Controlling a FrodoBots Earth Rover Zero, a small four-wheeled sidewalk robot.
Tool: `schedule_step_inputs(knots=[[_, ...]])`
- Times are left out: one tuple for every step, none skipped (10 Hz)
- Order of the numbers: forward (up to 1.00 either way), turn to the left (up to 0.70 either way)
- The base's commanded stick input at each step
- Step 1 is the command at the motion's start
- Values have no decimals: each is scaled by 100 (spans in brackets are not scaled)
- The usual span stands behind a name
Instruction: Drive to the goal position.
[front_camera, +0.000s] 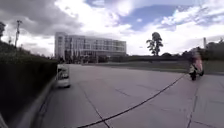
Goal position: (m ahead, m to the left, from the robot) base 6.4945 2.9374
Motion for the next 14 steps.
schedule_step_inputs(knots=[[70,0],[70,0],[70,0],[70,0],[70,24],[70,35],[70,4],[70,0],[70,0],[70,0],[70,0],[70,0],[70,0],[70,0]])
